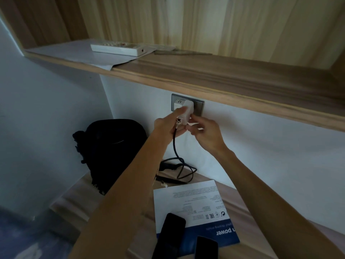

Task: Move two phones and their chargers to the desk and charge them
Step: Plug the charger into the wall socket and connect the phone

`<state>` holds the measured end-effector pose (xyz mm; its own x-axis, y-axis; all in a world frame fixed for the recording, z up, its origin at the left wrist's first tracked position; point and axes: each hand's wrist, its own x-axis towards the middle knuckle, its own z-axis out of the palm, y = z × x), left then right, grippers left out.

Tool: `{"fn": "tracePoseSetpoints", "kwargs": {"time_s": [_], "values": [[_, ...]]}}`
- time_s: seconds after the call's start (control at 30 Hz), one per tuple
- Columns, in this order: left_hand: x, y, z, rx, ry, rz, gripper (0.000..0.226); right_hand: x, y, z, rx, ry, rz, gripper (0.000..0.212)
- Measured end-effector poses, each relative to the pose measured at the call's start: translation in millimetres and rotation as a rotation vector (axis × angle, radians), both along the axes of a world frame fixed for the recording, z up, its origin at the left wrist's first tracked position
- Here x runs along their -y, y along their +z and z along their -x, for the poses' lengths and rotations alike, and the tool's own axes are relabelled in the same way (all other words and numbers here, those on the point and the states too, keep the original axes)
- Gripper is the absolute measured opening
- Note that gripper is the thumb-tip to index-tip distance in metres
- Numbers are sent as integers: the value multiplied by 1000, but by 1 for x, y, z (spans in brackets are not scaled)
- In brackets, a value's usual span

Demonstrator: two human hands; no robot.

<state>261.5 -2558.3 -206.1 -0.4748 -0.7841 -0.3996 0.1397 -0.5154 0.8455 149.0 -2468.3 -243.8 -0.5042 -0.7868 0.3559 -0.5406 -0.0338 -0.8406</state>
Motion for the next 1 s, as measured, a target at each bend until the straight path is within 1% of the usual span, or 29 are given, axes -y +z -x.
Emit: {"fn": "tracePoseSetpoints", "kwargs": {"time_s": [0.1,0.17,0.27,0.4,0.5,0.6,0.67,0.73,0.8,0.87,0.9,1.0], "values": [[-1,8,0,17,-12,7,70,1,4,-6,-133,-31,39,33],[-2,11,1,49,-13,34,69,5,6,-11,-199,-111,50,28],[-2,12,1,173,-55,111,64,11,8,-15,-317,-241,12,23],[2,13,2,180,-63,119,70,13,11,-17,-396,-247,-14,32],[4,15,6,153,-67,72,69,17,18,-12,-379,-217,6,41],[8,21,10,153,-54,41,58,21,25,-8,-355,-171,68,44],[11,24,9,152,-67,37,47,23,21,-7,-343,-145,99,43],[14,24,6,163,-72,50,41,24,13,-10,-337,-126,120,42],[13,22,4,168,-68,51,43,23,5,-13,-329,-121,165,38],[8,18,9,157,-49,40,52,23,1,-11,-269,-125,191,34],[4,16,13,152,-26,34,52,23,1,-8,-226,-120,189,34],[4,17,22,162,11,40,35,26,6,1,-181,-91,172,42]]}}
